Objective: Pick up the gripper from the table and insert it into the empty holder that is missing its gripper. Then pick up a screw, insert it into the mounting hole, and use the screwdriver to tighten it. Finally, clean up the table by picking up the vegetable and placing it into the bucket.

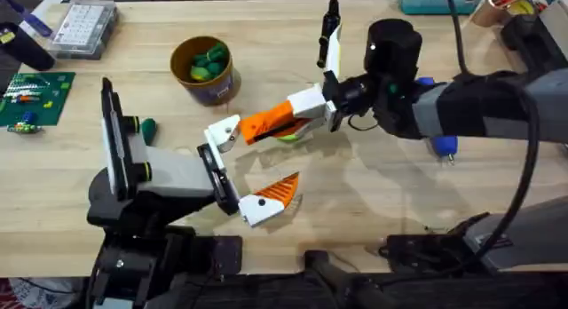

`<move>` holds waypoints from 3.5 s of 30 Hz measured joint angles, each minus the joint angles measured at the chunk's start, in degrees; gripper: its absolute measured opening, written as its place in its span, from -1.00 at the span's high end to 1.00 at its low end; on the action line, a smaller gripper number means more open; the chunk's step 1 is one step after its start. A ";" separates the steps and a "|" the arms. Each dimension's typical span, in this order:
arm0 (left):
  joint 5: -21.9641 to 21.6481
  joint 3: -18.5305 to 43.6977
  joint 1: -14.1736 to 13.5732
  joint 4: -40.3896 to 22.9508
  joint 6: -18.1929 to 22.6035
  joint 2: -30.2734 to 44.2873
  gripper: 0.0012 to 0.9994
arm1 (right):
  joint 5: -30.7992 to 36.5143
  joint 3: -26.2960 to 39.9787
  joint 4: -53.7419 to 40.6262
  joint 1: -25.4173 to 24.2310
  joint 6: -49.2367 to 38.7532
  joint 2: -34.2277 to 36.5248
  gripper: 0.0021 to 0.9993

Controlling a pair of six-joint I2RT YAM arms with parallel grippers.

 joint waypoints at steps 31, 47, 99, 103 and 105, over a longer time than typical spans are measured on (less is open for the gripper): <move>-1.89 0.00 0.33 0.05 -0.96 0.01 -0.98 | 4.35 0.98 1.05 3.17 0.01 1.91 0.97; -3.19 0.00 0.69 0.26 -1.30 0.02 -0.98 | 3.50 5.31 1.06 5.31 1.04 5.60 0.97; -6.31 -0.02 1.10 0.60 -1.98 0.01 -0.98 | 10.54 9.18 0.69 9.26 1.95 9.27 0.07; -7.28 -0.02 1.14 0.66 -1.70 0.00 -0.98 | 11.27 9.16 0.38 9.56 1.81 10.27 -0.37; -7.38 -0.02 1.14 0.68 -1.64 0.00 -0.98 | 11.32 9.16 0.38 9.57 1.82 10.37 -0.43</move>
